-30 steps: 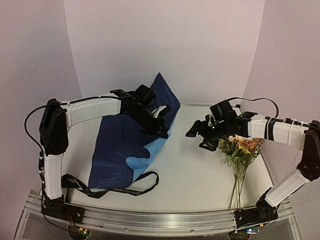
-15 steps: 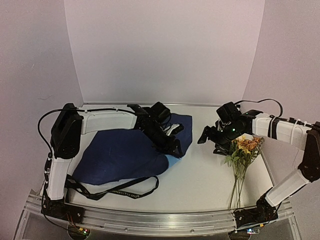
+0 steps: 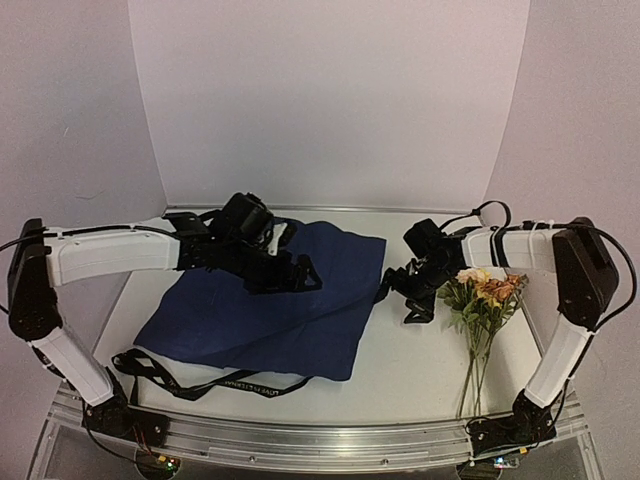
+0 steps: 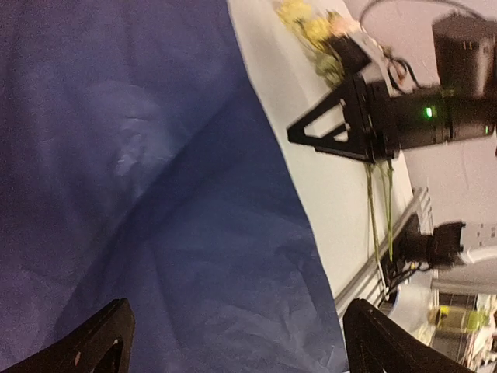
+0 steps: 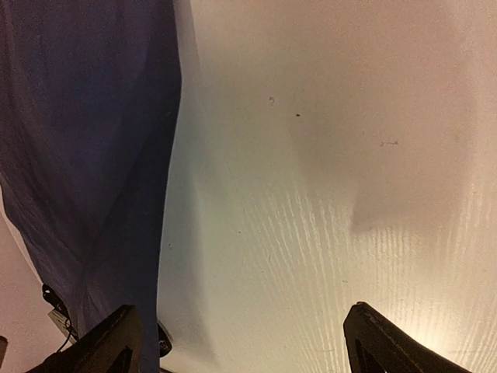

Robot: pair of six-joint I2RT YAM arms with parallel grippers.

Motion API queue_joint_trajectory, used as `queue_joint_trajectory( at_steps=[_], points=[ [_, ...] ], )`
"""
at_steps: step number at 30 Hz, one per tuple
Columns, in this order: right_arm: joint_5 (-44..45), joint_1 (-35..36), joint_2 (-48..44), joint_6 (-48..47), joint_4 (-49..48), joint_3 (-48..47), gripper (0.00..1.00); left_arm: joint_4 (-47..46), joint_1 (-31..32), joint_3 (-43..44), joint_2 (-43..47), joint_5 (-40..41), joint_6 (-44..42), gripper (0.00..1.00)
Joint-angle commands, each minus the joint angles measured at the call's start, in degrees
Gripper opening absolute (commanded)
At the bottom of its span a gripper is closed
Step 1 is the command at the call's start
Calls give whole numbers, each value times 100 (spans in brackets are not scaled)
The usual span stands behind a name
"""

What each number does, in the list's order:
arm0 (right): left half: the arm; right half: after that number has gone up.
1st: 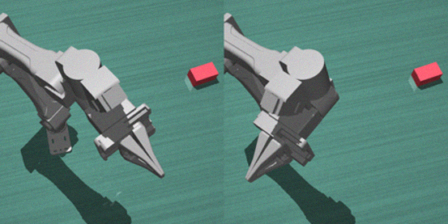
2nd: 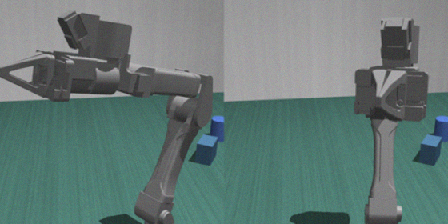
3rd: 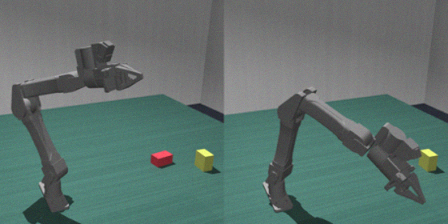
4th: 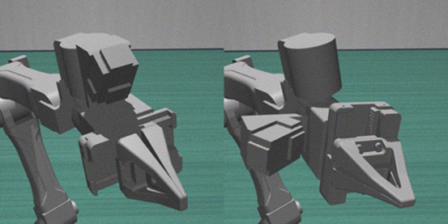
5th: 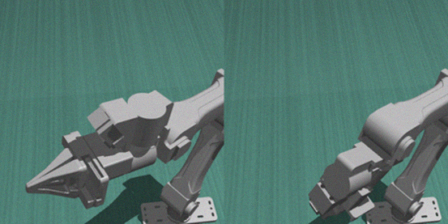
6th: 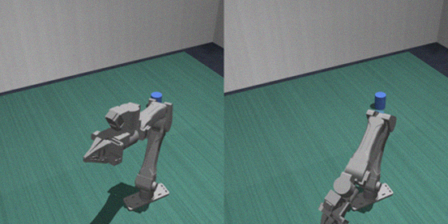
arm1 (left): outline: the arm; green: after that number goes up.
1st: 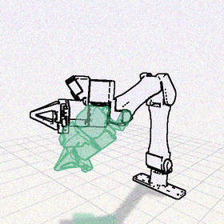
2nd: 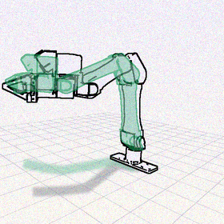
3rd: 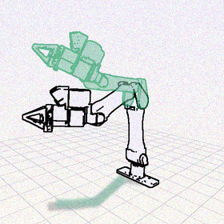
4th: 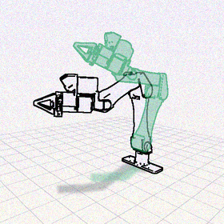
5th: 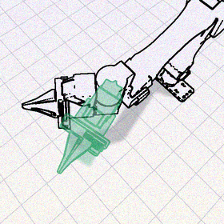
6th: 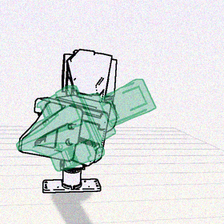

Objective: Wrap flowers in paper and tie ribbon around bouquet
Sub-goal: Unfold the folded wrapping paper at the center of the board, then rotate the flattened wrapping paper at the center of the board.

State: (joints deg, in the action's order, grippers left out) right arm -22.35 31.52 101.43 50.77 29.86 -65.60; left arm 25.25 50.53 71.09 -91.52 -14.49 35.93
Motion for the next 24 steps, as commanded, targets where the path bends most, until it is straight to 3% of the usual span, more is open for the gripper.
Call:
queue_joint_trajectory(
  at_steps=[1,8,10,14,17,21,24],
  points=[
    [55,365,229,547,-712,-60,93,54,-790,-909,694,1032,1126,97],
    [236,682,559,1156,-1543,181,81,261,-2019,-1959,1479,1225,1738,93],
    [310,713,542,1223,-1646,291,72,280,-2265,-2107,1570,1158,1843,91],
    [368,715,598,1346,-1867,433,37,534,-2569,-2352,1930,1477,2352,87],
    [392,715,674,1451,-2060,425,17,741,-2614,-2417,2089,1852,2618,87],
    [519,715,638,1464,-2159,456,0,1094,-2705,-2300,1948,2170,2681,91],
    [1008,717,334,1371,-2152,781,0,958,-2936,-2331,1852,1944,2519,91]
  ],
)
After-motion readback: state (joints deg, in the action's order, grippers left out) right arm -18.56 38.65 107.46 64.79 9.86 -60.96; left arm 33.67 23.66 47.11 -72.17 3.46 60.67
